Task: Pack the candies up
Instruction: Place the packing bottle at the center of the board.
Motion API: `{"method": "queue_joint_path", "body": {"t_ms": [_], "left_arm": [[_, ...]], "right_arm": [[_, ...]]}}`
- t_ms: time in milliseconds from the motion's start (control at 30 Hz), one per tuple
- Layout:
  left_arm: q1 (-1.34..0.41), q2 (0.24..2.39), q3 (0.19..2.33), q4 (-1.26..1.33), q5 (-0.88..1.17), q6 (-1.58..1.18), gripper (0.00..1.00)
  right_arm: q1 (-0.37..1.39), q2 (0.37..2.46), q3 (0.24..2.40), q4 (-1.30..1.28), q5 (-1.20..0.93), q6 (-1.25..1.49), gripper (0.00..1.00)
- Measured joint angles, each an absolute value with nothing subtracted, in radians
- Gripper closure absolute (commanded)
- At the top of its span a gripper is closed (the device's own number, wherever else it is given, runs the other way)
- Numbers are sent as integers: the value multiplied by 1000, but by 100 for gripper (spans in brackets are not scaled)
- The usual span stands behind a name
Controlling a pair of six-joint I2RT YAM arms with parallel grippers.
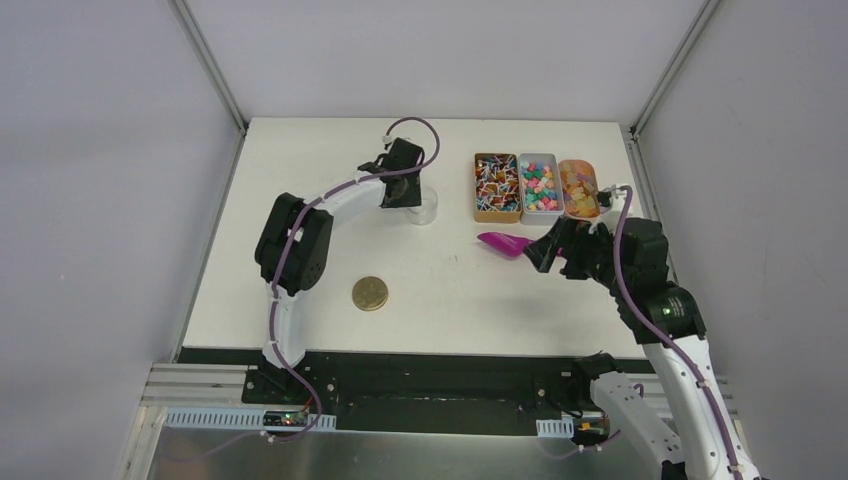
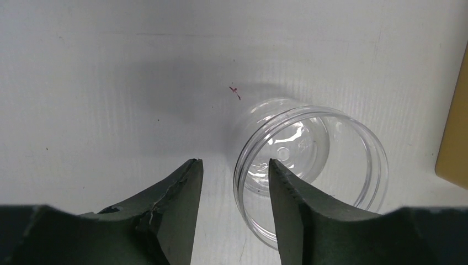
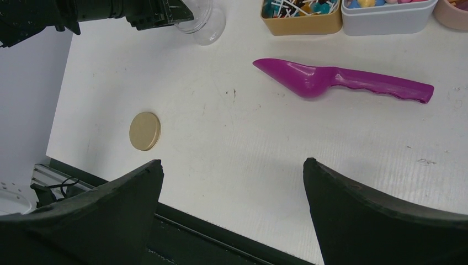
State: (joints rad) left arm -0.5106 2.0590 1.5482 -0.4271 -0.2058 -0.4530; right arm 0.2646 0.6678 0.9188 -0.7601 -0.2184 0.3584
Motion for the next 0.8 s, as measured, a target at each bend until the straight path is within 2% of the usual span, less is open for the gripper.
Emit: {"method": "queue_joint_path", "body": {"t_ms": [267,433,600,800], "left_arm": [[-510,2032,1552,-442,-157,-455,32],[-511,1919,1552,-448,-124,-451,22],[-511,1747,1549,-445,-94,-419,1],[-511,1521,1446,-423,-60,-354,1]], "right_arm": [[265,670,858,-698,-218,402,0],[265,672,765,-622,-202,451,2],[265,737,715,-528,-176,492,5],[264,860,693,-393,-170,369,9]]}}
